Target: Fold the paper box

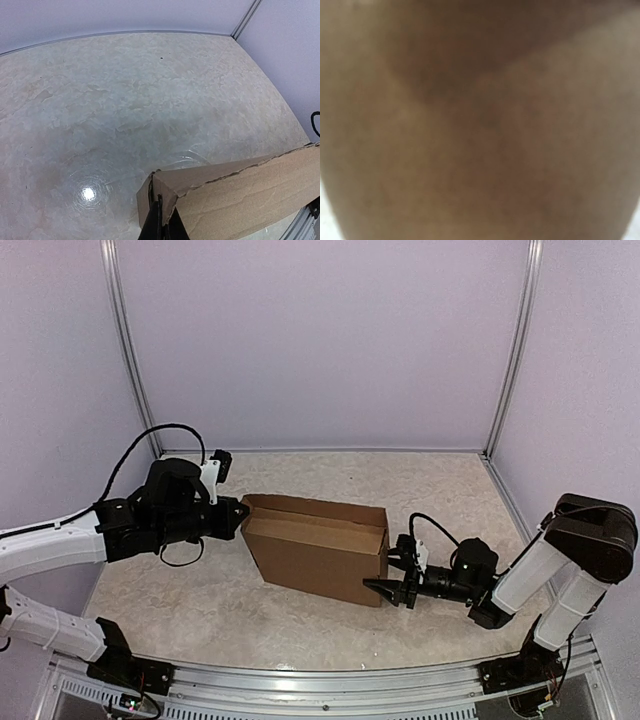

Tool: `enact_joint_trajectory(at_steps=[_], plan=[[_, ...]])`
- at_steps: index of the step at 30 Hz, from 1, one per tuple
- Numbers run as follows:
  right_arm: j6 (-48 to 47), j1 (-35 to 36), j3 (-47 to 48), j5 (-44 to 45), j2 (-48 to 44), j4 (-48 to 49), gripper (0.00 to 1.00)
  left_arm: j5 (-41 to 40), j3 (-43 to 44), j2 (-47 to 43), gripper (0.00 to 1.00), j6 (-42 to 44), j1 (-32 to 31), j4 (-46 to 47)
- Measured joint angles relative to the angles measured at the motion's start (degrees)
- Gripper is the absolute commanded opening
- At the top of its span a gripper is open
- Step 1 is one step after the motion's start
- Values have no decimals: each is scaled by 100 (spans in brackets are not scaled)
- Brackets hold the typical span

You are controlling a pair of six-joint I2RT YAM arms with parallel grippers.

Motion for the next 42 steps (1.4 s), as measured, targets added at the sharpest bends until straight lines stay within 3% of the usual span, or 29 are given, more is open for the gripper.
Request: enact_joint_trajectory(at_steps=[6,11,12,13,19,24,33,42], plan=[[72,11,-35,170,-17,4,74,-186,223,107,0,37,-101,-306],[170,-105,-68,658,-107,-28,85,-256,389,214,0,103,-186,-540],[219,-131,-74,743,-192,-42,95,-264,420,247,0,111,-192,-566],[234,-133,-76,761,-232,-44,99,-280,455,289,0,120,-201,-592],[310,-146,-105,846,-848,-203,100,-382,555,415,0,127,-232,-743],[308,-155,-92,885,-1738,-992,100,-507,743,546,0,114,-240,-962],[863,-162,651,1329,-3842,-3926,100,-584,1073,813,0,31,-247,-1196],[1311,-162,1281,1178,-4568,-6203,93,-614,1274,1049,0,-245,-339,-1200]])
